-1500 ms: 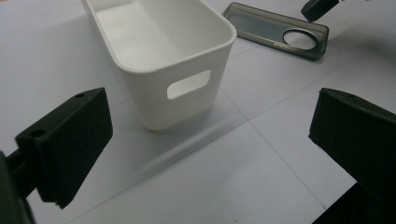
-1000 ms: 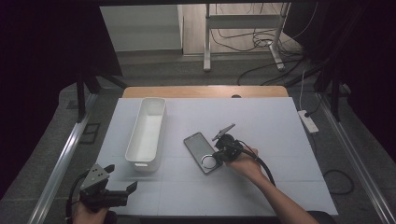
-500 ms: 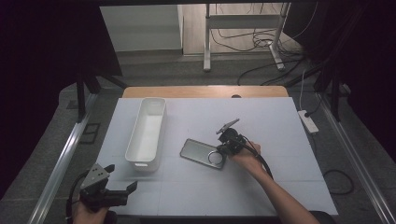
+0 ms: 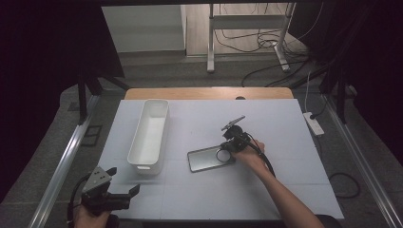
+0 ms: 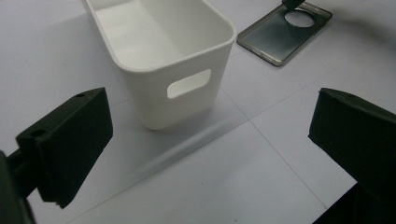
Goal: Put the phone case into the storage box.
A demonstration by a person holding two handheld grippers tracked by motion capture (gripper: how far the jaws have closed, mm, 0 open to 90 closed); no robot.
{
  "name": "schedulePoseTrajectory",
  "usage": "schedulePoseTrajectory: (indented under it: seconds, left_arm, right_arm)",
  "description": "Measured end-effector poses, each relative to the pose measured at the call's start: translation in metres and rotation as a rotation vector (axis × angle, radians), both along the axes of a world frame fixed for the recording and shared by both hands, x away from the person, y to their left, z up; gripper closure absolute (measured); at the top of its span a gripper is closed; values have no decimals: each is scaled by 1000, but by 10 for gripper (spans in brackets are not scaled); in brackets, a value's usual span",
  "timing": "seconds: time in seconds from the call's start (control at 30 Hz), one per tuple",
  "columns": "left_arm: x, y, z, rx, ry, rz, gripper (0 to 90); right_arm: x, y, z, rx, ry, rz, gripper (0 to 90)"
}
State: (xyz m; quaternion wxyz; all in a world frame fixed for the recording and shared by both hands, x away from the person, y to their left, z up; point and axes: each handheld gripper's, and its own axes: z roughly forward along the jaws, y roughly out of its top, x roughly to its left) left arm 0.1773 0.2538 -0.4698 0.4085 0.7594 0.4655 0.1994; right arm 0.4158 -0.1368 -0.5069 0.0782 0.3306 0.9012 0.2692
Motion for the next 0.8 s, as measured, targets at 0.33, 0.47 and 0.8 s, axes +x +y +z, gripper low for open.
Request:
schedulePoseTrajectory:
  seconds: [0.33, 0.47, 0.8]
  left_arm:
    - [0, 0, 0, 2, 2, -1, 4]
    - [0, 0, 0, -1, -4, 0, 4]
    - [0, 0, 0, 1, -1, -4, 4]
  right_arm:
    - [-24, 22, 9, 30, -10, 112, 897]
    - [-36, 36, 9, 48, 25, 145, 897]
    - [-55, 65, -1, 39, 54, 232, 897]
